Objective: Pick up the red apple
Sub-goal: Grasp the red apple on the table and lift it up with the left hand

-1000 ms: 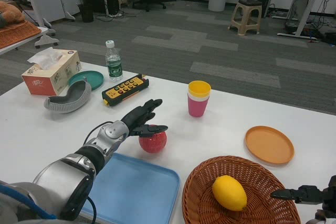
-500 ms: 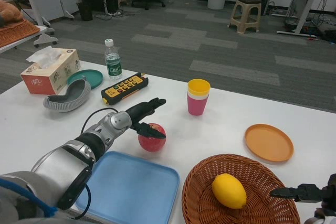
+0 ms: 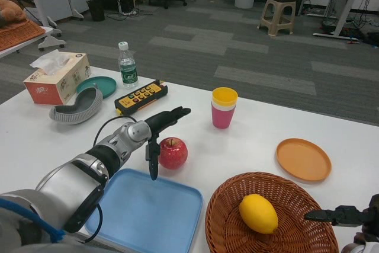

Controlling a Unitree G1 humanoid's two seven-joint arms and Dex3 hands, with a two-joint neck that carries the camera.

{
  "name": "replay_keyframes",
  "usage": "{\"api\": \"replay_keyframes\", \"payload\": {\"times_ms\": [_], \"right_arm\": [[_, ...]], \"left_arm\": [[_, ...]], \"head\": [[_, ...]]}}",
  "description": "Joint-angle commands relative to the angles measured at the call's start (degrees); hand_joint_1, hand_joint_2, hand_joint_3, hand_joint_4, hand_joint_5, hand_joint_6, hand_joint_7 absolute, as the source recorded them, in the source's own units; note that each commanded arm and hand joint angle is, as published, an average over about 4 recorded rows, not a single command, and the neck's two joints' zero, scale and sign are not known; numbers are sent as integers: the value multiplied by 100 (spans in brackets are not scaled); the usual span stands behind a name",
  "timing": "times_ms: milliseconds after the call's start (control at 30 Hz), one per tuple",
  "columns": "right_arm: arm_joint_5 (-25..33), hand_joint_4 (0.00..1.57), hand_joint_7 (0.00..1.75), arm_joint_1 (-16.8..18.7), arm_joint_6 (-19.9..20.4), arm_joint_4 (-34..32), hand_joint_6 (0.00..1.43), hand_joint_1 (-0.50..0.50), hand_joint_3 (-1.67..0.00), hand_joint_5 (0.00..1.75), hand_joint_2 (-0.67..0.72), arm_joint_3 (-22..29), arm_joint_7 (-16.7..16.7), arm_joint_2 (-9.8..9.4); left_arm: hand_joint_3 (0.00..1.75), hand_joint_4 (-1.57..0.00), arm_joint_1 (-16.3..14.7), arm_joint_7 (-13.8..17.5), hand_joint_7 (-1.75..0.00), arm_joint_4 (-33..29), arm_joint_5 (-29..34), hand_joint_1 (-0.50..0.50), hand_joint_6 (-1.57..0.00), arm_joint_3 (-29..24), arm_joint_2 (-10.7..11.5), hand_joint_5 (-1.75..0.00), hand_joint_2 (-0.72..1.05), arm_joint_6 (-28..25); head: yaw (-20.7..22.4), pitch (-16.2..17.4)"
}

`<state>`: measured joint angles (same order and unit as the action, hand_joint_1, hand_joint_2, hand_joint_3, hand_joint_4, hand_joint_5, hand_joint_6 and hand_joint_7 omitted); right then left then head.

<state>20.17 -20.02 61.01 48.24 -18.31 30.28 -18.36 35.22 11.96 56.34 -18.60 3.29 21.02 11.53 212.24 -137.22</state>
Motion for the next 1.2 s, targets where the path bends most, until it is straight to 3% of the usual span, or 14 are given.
{"api": "replay_keyframes", "payload": {"times_ms": [33, 800, 967, 1200], "right_arm": [[46, 0, 0, 15, 40, 45, 0, 38, 0, 0, 72, 5, 5, -55], [140, 0, 0, 24, 42, 43, 0, 38, 0, 0, 72, -116, 5, -108], [175, 0, 0, 29, 42, 27, 0, 38, 0, 0, 72, -138, 5, -124], [189, 0, 0, 51, 42, 18, 0, 38, 0, 0, 72, -147, 5, -128]], "left_arm": [[9, 0, 97, -16, -14, 4, -159, -50, 0, 313, 121, -41, -55, -260], [9, 0, 1130, -238, -14, 971, -322, -50, 0, 3059, 242, -41, -55, -1172], [9, 0, 1216, -278, -14, 1112, -297, -50, 0, 3354, 170, -41, -55, -1258], [9, 0, 1180, -304, -14, 1134, -293, -50, 0, 3367, 55, -31, -37, -1271]], "head": [[14, 18], [16, 42], [17, 30], [16, 11]]}}
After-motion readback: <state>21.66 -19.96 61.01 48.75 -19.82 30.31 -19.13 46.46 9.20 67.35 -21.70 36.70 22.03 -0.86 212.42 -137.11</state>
